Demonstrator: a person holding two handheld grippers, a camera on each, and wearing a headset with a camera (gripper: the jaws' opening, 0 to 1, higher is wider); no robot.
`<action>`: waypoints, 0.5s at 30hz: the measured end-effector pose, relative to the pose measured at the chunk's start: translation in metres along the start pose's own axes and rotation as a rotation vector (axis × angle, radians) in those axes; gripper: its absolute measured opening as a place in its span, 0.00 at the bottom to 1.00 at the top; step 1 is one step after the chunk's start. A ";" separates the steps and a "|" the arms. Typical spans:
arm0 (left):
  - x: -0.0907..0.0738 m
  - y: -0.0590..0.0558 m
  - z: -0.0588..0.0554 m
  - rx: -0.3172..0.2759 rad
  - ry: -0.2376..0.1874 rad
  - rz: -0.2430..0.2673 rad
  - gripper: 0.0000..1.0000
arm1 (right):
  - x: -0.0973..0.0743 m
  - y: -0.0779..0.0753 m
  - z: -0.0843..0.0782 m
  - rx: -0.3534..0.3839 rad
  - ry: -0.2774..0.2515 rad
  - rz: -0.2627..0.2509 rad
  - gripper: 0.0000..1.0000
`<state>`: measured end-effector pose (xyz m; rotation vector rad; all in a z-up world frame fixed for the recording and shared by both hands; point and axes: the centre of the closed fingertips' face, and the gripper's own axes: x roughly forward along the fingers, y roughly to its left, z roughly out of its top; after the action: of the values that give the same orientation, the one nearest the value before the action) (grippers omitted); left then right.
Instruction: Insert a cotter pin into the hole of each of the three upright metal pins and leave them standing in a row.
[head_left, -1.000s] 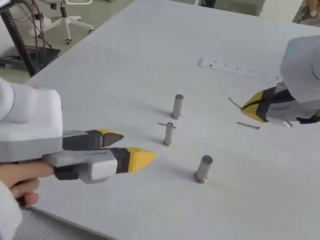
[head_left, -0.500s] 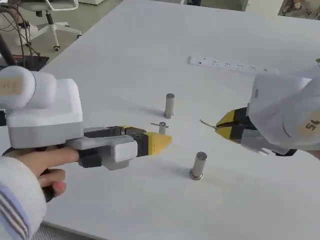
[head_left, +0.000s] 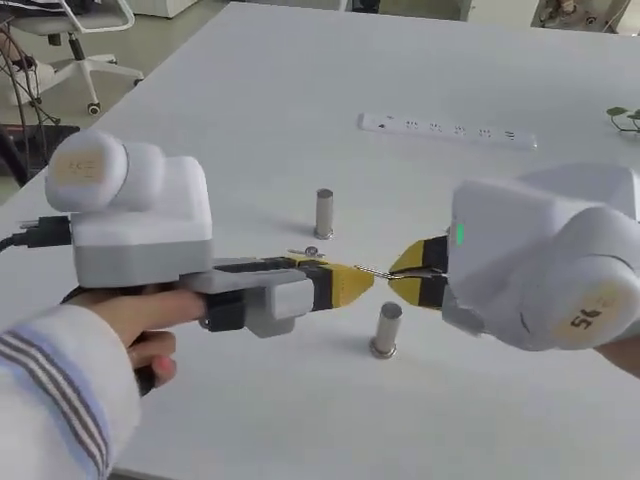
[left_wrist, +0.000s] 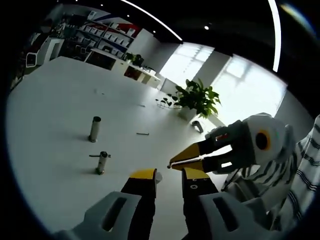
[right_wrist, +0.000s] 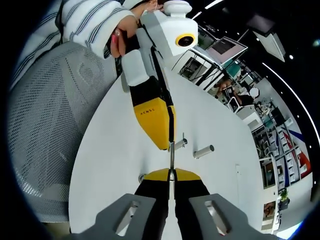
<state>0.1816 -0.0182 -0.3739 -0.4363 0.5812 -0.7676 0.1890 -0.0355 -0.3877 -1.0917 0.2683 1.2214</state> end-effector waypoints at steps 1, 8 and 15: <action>0.001 -0.001 0.000 -0.001 0.002 -0.003 0.15 | 0.000 0.000 0.001 -0.001 -0.002 0.001 0.00; 0.004 -0.002 0.000 0.003 0.005 -0.016 0.09 | 0.000 0.004 0.009 -0.003 -0.022 0.009 0.00; 0.003 -0.002 -0.002 -0.009 0.005 -0.028 0.00 | 0.000 0.007 0.014 -0.026 -0.025 0.018 0.00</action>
<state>0.1817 -0.0219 -0.3752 -0.4513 0.5844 -0.7933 0.1781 -0.0249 -0.3848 -1.0984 0.2443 1.2570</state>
